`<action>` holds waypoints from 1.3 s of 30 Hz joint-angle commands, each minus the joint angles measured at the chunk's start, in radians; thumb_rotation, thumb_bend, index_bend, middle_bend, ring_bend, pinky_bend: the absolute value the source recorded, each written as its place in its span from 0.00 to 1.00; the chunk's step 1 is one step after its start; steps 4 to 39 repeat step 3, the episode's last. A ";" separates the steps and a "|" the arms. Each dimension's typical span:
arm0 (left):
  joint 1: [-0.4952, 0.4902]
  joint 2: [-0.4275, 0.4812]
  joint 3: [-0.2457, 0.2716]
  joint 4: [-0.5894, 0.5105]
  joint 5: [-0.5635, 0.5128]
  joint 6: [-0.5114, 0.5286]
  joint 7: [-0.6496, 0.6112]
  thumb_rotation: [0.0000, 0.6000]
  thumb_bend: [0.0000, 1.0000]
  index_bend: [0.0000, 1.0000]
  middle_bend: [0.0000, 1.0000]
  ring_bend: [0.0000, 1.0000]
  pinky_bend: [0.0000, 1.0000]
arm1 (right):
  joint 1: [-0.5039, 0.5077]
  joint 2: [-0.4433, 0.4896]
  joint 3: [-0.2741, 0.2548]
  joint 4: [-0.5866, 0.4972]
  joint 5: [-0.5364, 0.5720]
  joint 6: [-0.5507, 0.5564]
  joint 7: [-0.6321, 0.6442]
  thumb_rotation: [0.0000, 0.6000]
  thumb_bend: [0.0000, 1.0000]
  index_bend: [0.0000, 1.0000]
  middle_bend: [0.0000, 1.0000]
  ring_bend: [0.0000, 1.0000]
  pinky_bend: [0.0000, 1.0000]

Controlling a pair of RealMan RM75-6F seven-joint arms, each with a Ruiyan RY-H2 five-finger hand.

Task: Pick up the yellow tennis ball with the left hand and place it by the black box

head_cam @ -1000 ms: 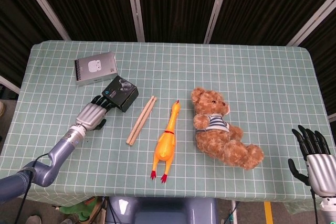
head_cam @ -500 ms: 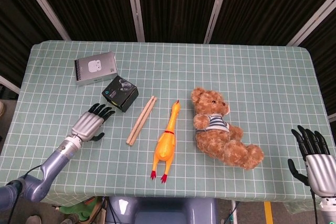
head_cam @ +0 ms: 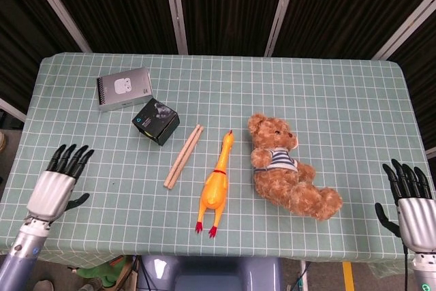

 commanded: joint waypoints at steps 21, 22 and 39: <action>0.109 0.047 0.027 0.013 0.065 0.134 -0.050 1.00 0.07 0.03 0.06 0.00 0.00 | 0.008 -0.009 0.000 -0.002 0.009 -0.020 -0.028 1.00 0.39 0.00 0.00 0.00 0.00; 0.109 0.047 0.027 0.013 0.065 0.134 -0.050 1.00 0.07 0.03 0.06 0.00 0.00 | 0.008 -0.009 0.000 -0.002 0.009 -0.020 -0.028 1.00 0.39 0.00 0.00 0.00 0.00; 0.109 0.047 0.027 0.013 0.065 0.134 -0.050 1.00 0.07 0.03 0.06 0.00 0.00 | 0.008 -0.009 0.000 -0.002 0.009 -0.020 -0.028 1.00 0.39 0.00 0.00 0.00 0.00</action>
